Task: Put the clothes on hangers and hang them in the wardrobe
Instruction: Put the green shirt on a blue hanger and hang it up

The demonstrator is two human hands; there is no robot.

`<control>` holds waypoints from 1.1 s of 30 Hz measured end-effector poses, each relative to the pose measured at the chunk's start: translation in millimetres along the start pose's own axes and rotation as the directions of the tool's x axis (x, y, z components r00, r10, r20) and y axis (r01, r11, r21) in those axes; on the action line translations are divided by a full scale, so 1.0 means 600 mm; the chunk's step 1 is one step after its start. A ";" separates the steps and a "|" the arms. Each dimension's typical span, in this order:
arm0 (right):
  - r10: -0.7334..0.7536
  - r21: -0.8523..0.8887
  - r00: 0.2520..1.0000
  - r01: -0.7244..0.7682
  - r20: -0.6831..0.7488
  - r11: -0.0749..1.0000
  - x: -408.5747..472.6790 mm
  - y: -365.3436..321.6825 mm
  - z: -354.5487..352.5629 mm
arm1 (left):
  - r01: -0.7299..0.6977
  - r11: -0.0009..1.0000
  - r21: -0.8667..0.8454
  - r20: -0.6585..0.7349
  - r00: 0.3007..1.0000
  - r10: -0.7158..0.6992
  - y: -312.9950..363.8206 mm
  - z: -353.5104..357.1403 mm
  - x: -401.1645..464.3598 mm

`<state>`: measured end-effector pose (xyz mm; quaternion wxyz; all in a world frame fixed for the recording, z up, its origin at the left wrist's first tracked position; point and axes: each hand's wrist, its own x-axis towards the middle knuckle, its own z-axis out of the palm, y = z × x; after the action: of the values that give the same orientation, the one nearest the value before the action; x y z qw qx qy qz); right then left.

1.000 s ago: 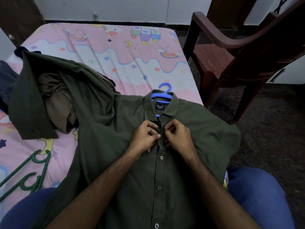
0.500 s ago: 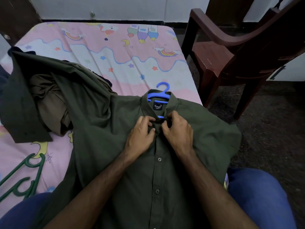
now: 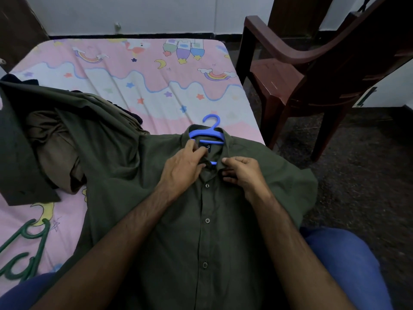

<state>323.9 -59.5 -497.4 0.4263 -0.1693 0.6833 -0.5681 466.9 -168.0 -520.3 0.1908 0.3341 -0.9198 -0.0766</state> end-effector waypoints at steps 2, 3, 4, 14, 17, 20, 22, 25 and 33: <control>0.030 0.053 0.998 -0.032 0.048 0.998 -0.002 0.003 -0.007 | -0.057 0.998 0.040 0.047 0.997 0.056 -0.003 -0.004 0.006; 0.050 0.089 0.997 -0.056 0.065 0.994 -0.004 0.005 -0.010 | -0.066 0.997 0.030 0.053 0.996 0.064 -0.005 -0.005 0.007; 0.064 0.126 0.995 -0.074 0.078 0.989 -0.007 0.006 -0.011 | -0.057 0.998 -0.012 0.048 0.997 0.058 -0.007 -0.003 0.007; -0.096 -0.059 0.995 0.094 -0.028 0.994 0.000 0.043 0.040 | 0.515 0.586 -0.625 0.367 0.857 -0.362 -0.011 0.008 0.009; -0.199 -0.227 0.972 0.166 -0.128 0.960 0.005 0.064 0.060 | 0.618 0.419 -0.665 0.472 0.783 -0.405 -0.012 0.001 0.014; -0.237 -0.215 0.956 0.198 -0.175 0.956 0.001 0.072 0.073 | 0.636 0.379 -0.672 0.488 0.766 -0.420 -0.008 -0.001 0.014; -0.260 -0.204 0.944 0.218 -0.206 0.954 -0.002 0.075 0.078 | 0.640 0.358 -0.679 0.485 0.758 -0.436 -0.006 0.000 0.014; -0.294 -0.199 0.927 0.251 -0.231 0.947 -0.004 0.081 0.081 | 0.647 0.359 -0.673 0.476 0.750 -0.459 -0.002 0.003 0.012; -0.376 -0.186 0.900 0.340 -0.220 0.922 -0.015 0.087 0.079 | 0.640 0.401 -0.655 0.444 0.756 -0.481 0.004 0.006 0.010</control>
<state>379.3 -67.5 -541.7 0.2110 -0.2489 0.7278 -0.6032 460.1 -169.9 -521.0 0.1920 0.4986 -0.6370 -0.5556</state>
